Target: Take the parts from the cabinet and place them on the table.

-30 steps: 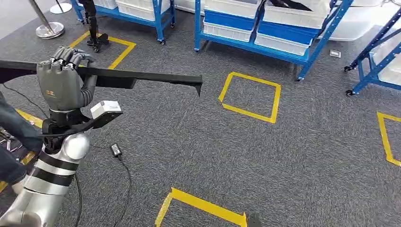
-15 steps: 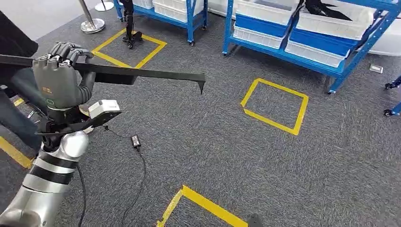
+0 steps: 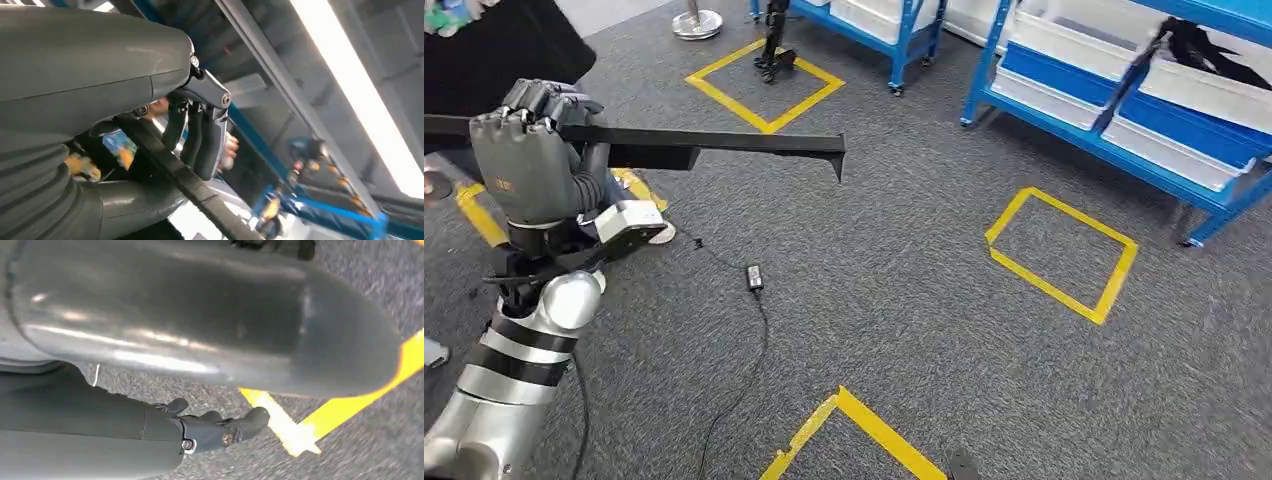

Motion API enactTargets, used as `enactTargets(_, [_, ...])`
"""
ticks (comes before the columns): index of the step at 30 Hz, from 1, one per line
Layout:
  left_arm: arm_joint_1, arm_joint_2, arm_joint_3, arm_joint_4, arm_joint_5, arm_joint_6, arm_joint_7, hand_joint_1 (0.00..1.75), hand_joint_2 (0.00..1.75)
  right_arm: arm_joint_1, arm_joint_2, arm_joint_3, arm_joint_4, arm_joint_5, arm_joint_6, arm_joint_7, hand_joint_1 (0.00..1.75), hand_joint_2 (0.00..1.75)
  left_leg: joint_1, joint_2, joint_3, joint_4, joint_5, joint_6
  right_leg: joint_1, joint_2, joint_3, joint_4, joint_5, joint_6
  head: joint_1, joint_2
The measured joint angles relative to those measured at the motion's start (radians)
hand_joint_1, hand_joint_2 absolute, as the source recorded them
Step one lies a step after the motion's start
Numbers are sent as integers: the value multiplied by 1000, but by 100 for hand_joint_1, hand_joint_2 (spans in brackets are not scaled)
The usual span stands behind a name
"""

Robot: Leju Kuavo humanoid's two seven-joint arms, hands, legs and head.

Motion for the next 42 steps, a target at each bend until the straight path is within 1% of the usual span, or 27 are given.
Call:
enactTargets(3, [0,0,0,0,0,0,0,175,175,0,0,0,0,0,0,0,0,0,-1,-6,-1,0,1,1,0,2,-13,25,-9,-1,0,0])
enactTargets(4, [1,0,-1,0,-1,-1,0,175,175,1,0,0,0,0,0,1,0,0,-4,-30,-6,0,4,6,0,7,-56,105,-30,0,-1,0])
enactTargets(5, [0,0,-1,0,-1,-1,0,175,175,0,0,0,0,0,0,1,0,0,-7,-60,-9,0,9,8,3,10,-44,67,-2,5,0,0])
enactTargets(6, [-4,0,-1,0,-1,-2,0,175,175,-5,-4,0,0,1,0,2,0,0,-3,-103,-11,0,18,1,7,100,90,-197,99,2,-1,0])
enactTargets(7, [-6,0,-1,0,-1,-3,0,175,175,-6,-8,0,0,1,1,2,0,0,-9,-118,-14,2,20,-3,14,116,98,-216,103,-4,-2,0])
enactTargets(11, [-6,3,0,0,-2,-4,0,175,175,-9,-7,0,-1,1,4,5,0,0,-2,-163,-21,-13,38,-28,18,65,110,-225,115,-15,0,0])
enactTargets(12, [-7,5,0,0,-2,-4,0,175,175,-10,-6,0,-1,2,5,5,0,0,-4,-170,-22,-11,41,-32,5,53,111,-240,126,-19,-1,0])
enactTargets(14, [-10,11,1,1,-2,-5,0,175,175,-12,-3,0,-2,2,6,5,0,0,-13,-67,-49,35,-2,-29,5,34,118,-251,134,-24,-8,0])
enactTargets(15, [-13,10,1,1,-2,-5,0,175,175,-11,-3,0,-2,3,8,5,0,0,-12,-33,-73,90,-37,-35,5,21,118,-251,135,-27,-11,0])
enactTargets(17, [-12,9,0,3,-2,-6,0,175,175,-8,0,0,-2,3,8,7,0,0,-4,-1,-132,225,-99,-42,7,-6,117,-251,134,-26,-10,0])
enactTargets(19, [-12,9,0,7,-2,-11,0,175,175,-7,-1,-1,-2,3,7,12,0,0,3,8,-163,290,-113,-50,5,-34,114,-251,134,-26,-11,0])
enactTargets(20, [-13,10,0,10,-2,-13,0,175,175,-7,0,-1,-2,3,4,13,0,0,8,12,-147,265,-94,-55,3,-48,113,-251,133,-25,-10,0])
enactTargets(21, [-13,10,0,12,-2,-13,0,175,175,-8,2,-1,-2,3,-5,15,0,0,12,20,-104,192,-57,-60,0,-62,114,-250,131,-21,-11,0])
enactTargets(22, [-14,10,0,13,-2,-13,0,175,175,-9,3,-1,-2,2,-15,14,0,0,16,39,-48,98,-20,-65,-4,-75,115,-248,127,-16,-11,0])
enactTargets(23, [-17,10,-1,13,-3,-13,0,175,175,-9,4,-1,-2,1,-22,14,0,0,17,84,1,19,1,-71,-2,-85,117,-241,122,-7,-11,0])
enactTargets(24, [-21,9,-2,14,-3,-14,0,175,175,-9,0,-1,-2,0,-26,14,0,0,6,96,12,5,-10,-66,9,-93,111,-235,114,3,-15,0])
enactTargets(25, [-22,8,-3,16,-4,-14,0,175,175,-10,1,-1,-2,0,-30,14,0,0,8,78,9,2,-6,-51,10,-102,114,-234,112,7,-4,0])
enactTargets(28, [-25,10,-5,21,-4,-16,3,175,175,-13,3,-2,-5,-2,-35,11,0,0,2,38,1,0,-1,-31,3,-136,117,-235,110,13,-5,0])
enactTargets(30, [-33,5,-7,22,-5,-17,3,175,175,-14,5,-2,-5,-2,-39,6,0,0,8,18,0,-2,3,-18,-7,-39,87,-179,73,15,-2,0])
enactTargets(31, [-39,3,-9,26,-6,-21,3,175,175,-13,5,-2,-5,-2,-40,3,0,0,7,7,-2,-2,5,-13,-7,-11,51,-104,41,9,1,0])
enactTargets(33, [-42,-7,-15,32,-7,-23,2,175,175,-8,6,-2,-5,-2,-40,-2,0,0,3,-23,-4,-2,7,-8,-7,5,-38,67,-15,4,2,0])
enactTargets(34, [-41,-10,-17,35,-7,-24,2,175,175,-6,6,-2,-5,-2,-40,-4,0,0,1,-39,-5,-2,8,-6,-7,7,-65,108,-20,6,2,0])
enactTargets(36, [-42,-13,-20,39,-10,-26,1,175,175,-6,6,-2,-5,-2,-40,-6,0,0,-2,-69,-6,-2,10,-4,-6,12,-52,48,20,13,2,0])
enactTargets(37, [-44,-14,-21,42,-12,-26,1,175,175,-7,6,-2,-5,-2,-40,-6,0,0,-1,-83,-5,-2,11,-4,-5,22,-12,-41,63,17,1,0])
enactTargets(38, [-48,-16,-23,45,-12,-26,1,175,175,-7,6,-2,-5,-2,-40,-8,0,0,0,-96,-6,-2,13,-5,-5,55,33,-138,101,19,3,0])
enactTargets(39, [-53,-18,-25,46,-11,-26,1,175,175,-6,4,-2,-5,-2,-40,-9,0,0,1,-108,-8,-2,16,-9,-7,114,68,-215,118,15,1,0])
enactTargets(42, [-52,-25,-29,52,-8,-21,1,175,175,-5,6,-2,-5,0,-40,-15,0,0,3,-145,-17,-8,26,-27,3,81,78,-217,129,10,1,0])
